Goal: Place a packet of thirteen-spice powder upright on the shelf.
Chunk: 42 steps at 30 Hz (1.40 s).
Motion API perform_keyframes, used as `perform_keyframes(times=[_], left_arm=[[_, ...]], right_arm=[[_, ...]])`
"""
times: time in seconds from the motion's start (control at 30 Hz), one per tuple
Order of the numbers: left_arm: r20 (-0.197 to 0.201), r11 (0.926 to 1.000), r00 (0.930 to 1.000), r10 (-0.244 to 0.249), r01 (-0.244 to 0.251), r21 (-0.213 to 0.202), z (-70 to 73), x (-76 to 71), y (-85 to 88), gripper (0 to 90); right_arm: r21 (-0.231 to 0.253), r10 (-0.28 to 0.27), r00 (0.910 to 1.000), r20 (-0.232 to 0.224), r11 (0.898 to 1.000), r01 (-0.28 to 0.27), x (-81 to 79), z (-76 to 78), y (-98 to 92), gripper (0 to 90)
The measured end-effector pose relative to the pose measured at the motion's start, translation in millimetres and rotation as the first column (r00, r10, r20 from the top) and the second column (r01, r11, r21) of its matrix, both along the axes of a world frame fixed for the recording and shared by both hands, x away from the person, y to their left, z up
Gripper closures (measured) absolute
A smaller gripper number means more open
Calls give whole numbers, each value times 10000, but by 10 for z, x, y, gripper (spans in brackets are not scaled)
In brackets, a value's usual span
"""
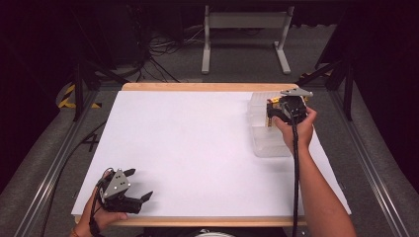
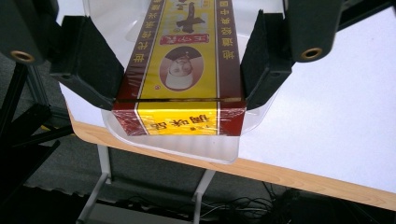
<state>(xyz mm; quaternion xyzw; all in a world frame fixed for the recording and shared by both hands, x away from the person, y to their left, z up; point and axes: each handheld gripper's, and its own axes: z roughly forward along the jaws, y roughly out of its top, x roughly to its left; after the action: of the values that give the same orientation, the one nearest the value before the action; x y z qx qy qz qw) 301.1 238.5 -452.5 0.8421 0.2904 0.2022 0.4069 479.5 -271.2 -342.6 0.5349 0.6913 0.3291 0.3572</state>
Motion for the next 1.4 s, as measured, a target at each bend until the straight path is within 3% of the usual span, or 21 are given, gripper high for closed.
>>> perform_keyframes(times=[0.9,1.4], left_arm=[[-2,10000,10000,16,-16,-41,5,-6,2,63],[2,10000,10000,9,-9,-20,5,-6,2,63]], right_arm=[[-229,429,9951,-889,9987,-451,-67,-11,-61,313],[-137,647,9941,-871,9977,-661,-108,-20,-106,323]])
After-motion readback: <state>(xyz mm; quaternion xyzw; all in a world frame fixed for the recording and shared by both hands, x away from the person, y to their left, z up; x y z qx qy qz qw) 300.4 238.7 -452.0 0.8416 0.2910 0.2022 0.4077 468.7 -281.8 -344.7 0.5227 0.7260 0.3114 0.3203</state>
